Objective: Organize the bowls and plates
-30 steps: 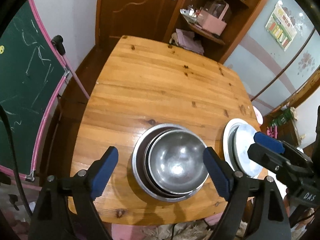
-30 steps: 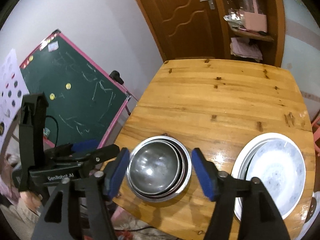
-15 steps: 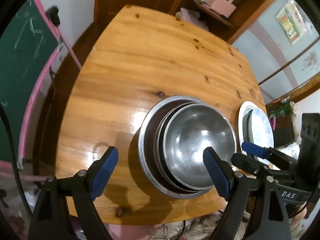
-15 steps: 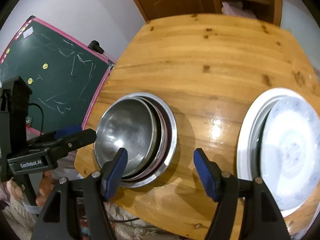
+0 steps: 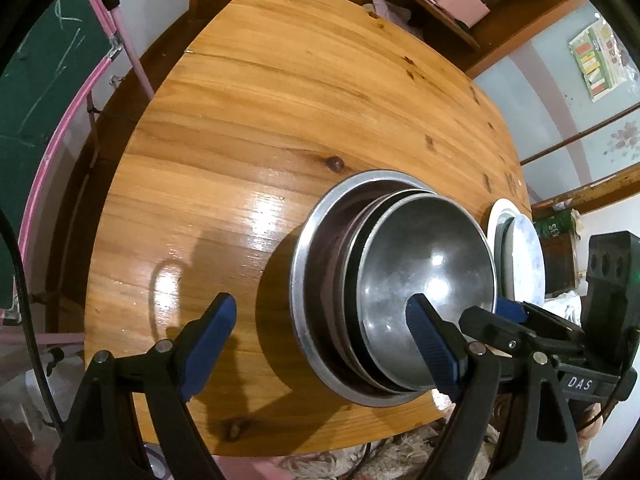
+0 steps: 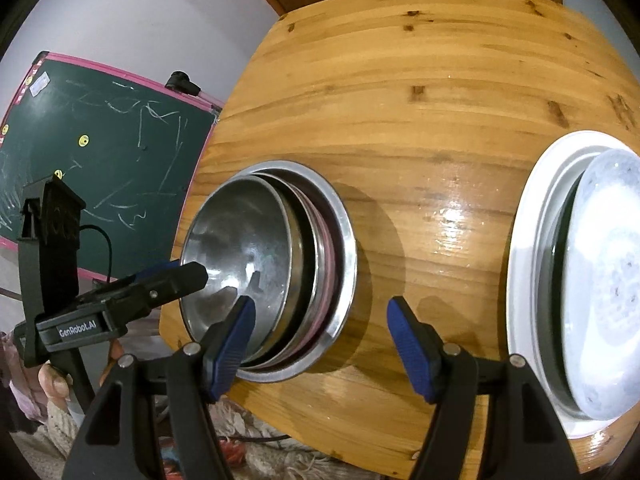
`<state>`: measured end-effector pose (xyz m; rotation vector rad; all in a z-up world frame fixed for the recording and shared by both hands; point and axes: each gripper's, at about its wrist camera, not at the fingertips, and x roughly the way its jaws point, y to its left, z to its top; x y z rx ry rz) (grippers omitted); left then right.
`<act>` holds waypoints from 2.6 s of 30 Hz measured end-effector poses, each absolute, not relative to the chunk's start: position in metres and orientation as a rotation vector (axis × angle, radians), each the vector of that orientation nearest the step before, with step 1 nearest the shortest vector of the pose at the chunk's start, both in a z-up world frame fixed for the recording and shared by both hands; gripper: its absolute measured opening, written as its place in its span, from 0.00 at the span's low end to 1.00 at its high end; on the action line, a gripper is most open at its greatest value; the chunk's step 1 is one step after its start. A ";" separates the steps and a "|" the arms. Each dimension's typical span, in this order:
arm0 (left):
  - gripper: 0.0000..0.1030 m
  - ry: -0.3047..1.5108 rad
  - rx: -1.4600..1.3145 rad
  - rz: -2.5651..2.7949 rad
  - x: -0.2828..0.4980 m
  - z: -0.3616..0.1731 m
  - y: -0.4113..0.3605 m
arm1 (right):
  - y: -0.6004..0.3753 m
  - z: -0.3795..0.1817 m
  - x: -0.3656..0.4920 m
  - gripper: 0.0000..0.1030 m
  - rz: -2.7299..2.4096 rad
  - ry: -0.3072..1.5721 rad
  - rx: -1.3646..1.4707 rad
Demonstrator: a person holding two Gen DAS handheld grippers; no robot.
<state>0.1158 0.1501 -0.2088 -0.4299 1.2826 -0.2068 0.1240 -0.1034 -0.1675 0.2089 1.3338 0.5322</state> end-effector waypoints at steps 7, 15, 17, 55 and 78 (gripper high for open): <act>0.82 1.289 -0.453 -0.237 0.116 -0.210 0.154 | -0.099 -0.166 0.126 0.66 0.500 1.328 0.162; 0.52 1.301 -0.466 -0.262 0.114 -0.212 0.155 | -0.100 -0.170 0.128 0.34 0.548 1.368 0.224; 0.45 1.302 -0.471 -0.283 0.113 -0.212 0.153 | -0.099 -0.170 0.127 0.32 0.539 1.364 0.204; 0.42 1.172 -0.250 -0.453 0.116 -0.106 0.009 | -0.231 -0.086 0.084 0.30 0.314 1.176 0.337; 0.42 1.339 -0.099 -0.547 0.142 -0.172 -0.135 | -0.347 -0.127 0.100 0.30 0.131 1.224 0.335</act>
